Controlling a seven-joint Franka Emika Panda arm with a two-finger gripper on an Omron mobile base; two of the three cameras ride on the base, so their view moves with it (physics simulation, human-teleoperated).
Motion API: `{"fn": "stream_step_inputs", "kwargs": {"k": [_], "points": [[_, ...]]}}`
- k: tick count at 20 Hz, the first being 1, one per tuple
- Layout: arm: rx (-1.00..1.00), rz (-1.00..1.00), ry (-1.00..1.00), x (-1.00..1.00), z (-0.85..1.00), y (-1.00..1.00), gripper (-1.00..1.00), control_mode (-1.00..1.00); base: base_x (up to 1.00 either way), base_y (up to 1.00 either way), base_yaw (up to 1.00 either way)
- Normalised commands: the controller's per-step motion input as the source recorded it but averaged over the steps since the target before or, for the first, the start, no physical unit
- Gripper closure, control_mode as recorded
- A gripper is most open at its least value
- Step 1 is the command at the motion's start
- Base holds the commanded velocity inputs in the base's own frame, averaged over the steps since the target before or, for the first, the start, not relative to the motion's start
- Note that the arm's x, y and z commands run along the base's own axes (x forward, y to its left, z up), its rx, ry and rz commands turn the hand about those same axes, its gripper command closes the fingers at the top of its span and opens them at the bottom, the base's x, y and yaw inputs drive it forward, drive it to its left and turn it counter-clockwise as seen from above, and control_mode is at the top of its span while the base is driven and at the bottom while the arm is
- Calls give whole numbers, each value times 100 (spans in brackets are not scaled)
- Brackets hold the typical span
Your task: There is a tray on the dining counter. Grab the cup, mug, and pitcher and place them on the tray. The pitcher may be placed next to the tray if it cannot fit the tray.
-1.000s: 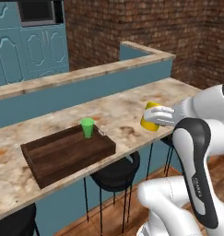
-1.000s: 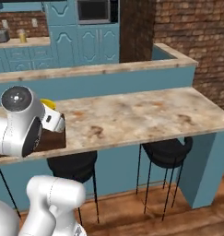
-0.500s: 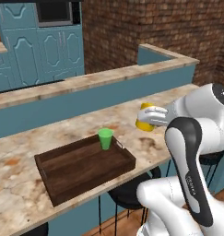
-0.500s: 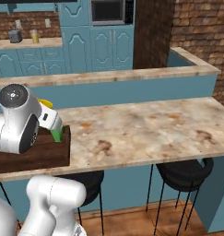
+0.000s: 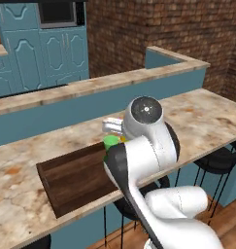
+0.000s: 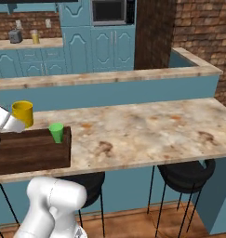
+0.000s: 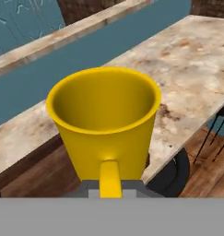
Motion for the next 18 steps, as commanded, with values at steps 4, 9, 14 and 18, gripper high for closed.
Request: {"fn": "stream_step_inputs", "kwargs": {"k": [4,9,14,18], "points": [[-13,-59,8,40,-15,79,100,-100,0,0,0],[-9,-49,19,77,-14,34,100,-100,0,0,0],[-5,-36,27,79,-38,2,100,-100,0,0,0],[-2,-22,17,34,-70,0,100,-100,0,0,0]]}}
